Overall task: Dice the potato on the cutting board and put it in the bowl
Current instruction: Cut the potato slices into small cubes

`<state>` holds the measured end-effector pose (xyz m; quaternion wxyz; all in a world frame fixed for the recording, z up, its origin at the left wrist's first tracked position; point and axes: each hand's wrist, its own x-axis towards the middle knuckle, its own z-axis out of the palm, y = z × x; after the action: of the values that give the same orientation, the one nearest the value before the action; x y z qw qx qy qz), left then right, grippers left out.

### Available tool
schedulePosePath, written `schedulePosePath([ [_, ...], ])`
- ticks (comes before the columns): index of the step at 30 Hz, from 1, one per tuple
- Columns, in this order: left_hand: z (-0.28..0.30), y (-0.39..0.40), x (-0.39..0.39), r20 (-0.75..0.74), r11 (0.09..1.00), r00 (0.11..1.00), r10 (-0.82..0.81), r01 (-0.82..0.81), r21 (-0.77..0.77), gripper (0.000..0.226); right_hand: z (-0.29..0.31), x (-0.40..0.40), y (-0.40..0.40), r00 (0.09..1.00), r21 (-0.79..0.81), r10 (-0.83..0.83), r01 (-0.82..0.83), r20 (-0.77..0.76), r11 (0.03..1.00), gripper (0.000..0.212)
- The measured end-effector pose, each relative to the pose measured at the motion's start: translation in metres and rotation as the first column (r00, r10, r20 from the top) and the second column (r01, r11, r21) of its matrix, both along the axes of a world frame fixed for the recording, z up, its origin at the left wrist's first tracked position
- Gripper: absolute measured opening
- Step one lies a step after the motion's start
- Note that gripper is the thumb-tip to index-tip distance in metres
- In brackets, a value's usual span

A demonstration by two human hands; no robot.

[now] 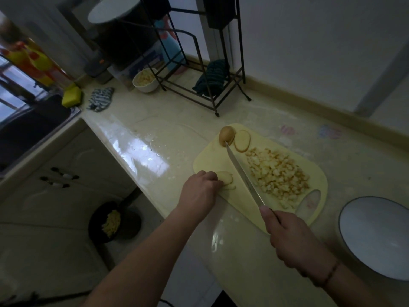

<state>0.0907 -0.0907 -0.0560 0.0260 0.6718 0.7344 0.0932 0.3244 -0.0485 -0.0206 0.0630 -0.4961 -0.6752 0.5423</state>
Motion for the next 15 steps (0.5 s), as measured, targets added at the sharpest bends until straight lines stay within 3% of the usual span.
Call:
schedulePosePath([
  [3, -0.007, -0.007, 0.009, -0.008, 1.000, 1.000, 0.010, -0.010, 0.026, 0.043, 0.001, 0.000, -0.001, 1.000, 0.000, 0.002, -0.002, -0.002, 1.000, 0.056],
  [11, -0.015, -0.022, 0.010, 0.073, 0.995, 0.995, 0.061, -0.067, 0.077, 0.043, 0.001, 0.001, -0.002, 1.000, 0.016, 0.009, -0.008, -0.002, 1.000, 0.056],
  [15, -0.016, -0.028, 0.007, 0.220, 0.946, 0.936, 0.274, -0.304, 0.115, 0.025, 0.002, 0.003, -0.001, 1.000, 0.024, 0.009, -0.009, 0.000, 1.000, 0.056],
])
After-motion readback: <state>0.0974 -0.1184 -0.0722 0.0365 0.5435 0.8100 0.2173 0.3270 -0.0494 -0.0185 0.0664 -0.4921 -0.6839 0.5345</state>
